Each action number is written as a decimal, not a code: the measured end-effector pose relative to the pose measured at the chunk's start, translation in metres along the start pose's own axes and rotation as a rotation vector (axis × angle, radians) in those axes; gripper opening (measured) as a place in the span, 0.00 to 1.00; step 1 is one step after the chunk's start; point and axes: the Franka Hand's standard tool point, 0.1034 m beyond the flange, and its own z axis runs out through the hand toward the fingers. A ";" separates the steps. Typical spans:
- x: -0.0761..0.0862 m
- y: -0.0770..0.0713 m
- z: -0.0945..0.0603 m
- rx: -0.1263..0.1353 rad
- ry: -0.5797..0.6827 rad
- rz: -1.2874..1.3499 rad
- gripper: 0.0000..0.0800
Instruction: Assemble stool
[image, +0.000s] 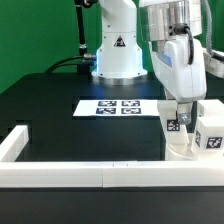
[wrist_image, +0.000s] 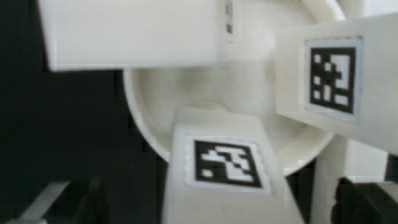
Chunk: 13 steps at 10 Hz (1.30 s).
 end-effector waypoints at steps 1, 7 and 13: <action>-0.003 0.002 -0.003 -0.012 -0.006 -0.073 0.81; -0.009 0.001 -0.028 0.019 -0.015 -0.653 0.81; -0.008 0.004 -0.037 -0.045 -0.006 -1.427 0.81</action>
Offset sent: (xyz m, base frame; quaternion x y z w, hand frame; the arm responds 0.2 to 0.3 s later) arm -0.0153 0.0072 0.0398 0.0189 -0.0220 -0.2922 0.9559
